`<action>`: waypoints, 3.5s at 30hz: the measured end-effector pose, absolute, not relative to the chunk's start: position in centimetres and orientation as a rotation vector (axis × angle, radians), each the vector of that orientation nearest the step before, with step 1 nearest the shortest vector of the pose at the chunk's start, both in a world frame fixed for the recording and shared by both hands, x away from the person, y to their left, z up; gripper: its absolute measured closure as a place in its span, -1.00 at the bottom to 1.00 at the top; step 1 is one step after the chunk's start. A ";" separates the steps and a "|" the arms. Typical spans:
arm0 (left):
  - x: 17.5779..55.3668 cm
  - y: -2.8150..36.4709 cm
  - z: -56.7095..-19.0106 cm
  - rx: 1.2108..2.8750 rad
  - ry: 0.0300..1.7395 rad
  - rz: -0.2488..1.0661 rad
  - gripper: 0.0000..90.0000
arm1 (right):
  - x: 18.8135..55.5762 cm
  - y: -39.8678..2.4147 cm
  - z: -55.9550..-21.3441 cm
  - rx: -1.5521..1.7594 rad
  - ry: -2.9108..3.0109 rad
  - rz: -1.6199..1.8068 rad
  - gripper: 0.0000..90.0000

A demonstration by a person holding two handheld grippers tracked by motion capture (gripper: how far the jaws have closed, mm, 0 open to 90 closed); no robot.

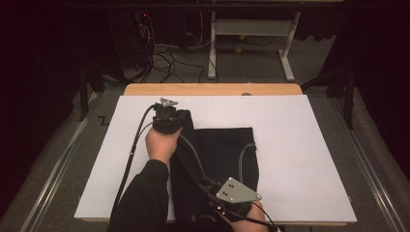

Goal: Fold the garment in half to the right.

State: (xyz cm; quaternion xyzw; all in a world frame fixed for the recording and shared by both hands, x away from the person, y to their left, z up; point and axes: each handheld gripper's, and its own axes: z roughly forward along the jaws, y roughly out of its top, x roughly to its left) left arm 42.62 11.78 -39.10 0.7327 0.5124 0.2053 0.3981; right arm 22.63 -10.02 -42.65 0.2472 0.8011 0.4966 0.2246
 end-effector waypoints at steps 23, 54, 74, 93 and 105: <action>43.4 5.3 -40.1 1.944 1.250 0.477 0.60 | 21.7 -15.1 -44.3 0.791 2.185 1.310 0.62; 43.7 -1.1 -41.2 1.991 1.217 0.397 0.53 | 20.1 -19.2 -45.7 0.888 2.202 1.212 0.59; 42.3 -1.9 -39.6 1.952 1.067 0.374 -0.21 | 19.4 -22.1 -44.4 0.946 2.105 1.285 0.42; 37.3 7.5 -42.4 1.910 1.014 0.364 -0.74 | 19.9 -21.5 -44.5 0.955 2.112 1.278 0.44; 33.5 15.7 -45.0 1.880 1.039 0.388 -1.00 | 22.4 -19.5 -43.8 0.945 2.129 1.248 0.70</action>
